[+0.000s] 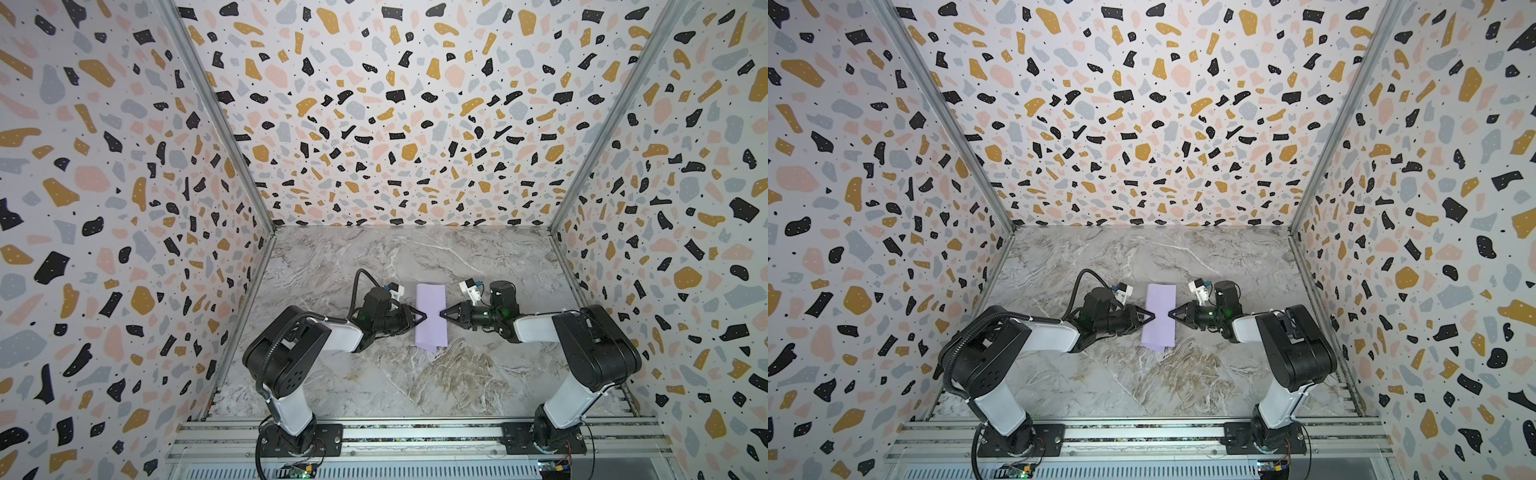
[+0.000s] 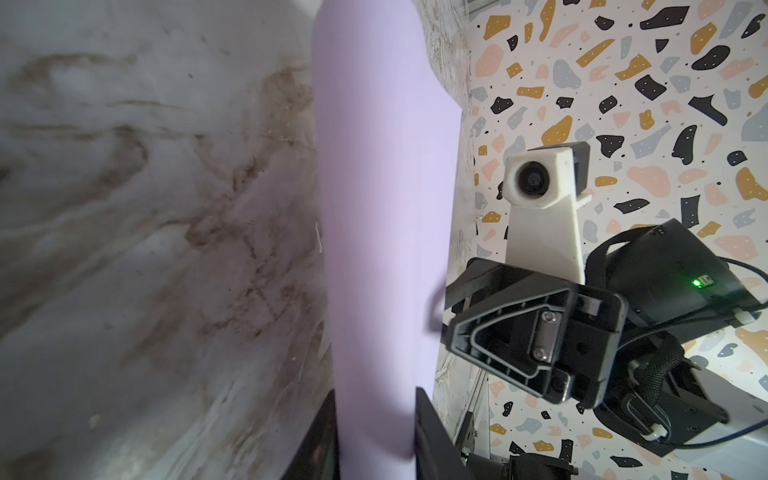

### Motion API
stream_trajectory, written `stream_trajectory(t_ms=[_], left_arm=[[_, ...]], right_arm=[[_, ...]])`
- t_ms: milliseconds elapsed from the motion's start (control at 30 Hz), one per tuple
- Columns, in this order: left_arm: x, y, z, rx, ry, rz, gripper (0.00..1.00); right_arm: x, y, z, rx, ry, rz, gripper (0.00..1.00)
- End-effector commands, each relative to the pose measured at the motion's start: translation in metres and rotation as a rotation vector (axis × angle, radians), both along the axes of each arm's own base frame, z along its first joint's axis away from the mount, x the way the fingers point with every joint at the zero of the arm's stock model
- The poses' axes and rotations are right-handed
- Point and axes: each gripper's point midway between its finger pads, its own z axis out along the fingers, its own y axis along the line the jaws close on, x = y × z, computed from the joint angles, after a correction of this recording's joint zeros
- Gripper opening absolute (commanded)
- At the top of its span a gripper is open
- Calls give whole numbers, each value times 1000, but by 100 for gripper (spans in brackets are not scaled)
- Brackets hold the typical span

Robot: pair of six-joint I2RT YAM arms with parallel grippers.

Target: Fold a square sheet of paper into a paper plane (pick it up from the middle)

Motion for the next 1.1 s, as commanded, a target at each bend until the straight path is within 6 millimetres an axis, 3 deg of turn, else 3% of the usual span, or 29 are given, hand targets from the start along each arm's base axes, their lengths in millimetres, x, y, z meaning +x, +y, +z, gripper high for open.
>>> stream_trajectory(t_ms=[0, 133, 333, 433, 600, 733, 1067], left_arm=[[0, 6, -9, 29, -10, 6, 29], [-2, 11, -18, 67, -7, 9, 39], [-1, 29, -26, 154, -25, 33, 67], [1, 40, -24, 193, -51, 43, 76], [4, 51, -23, 250, -71, 57, 78], [4, 56, -29, 314, -74, 43, 74], [-4, 48, -42, 365, -53, -65, 68]], right_arm=[[3, 3, -2, -29, -8, 10, 14], [1, 9, -4, -38, -6, 27, 3], [-4, 18, 3, -20, 1, 46, 0], [-6, 25, 7, -12, 2, 61, 0], [-10, 38, -2, -30, 27, 87, 0], [-10, 42, -16, -62, 59, 71, 0], [-10, 41, -33, -82, 103, 53, 1]])
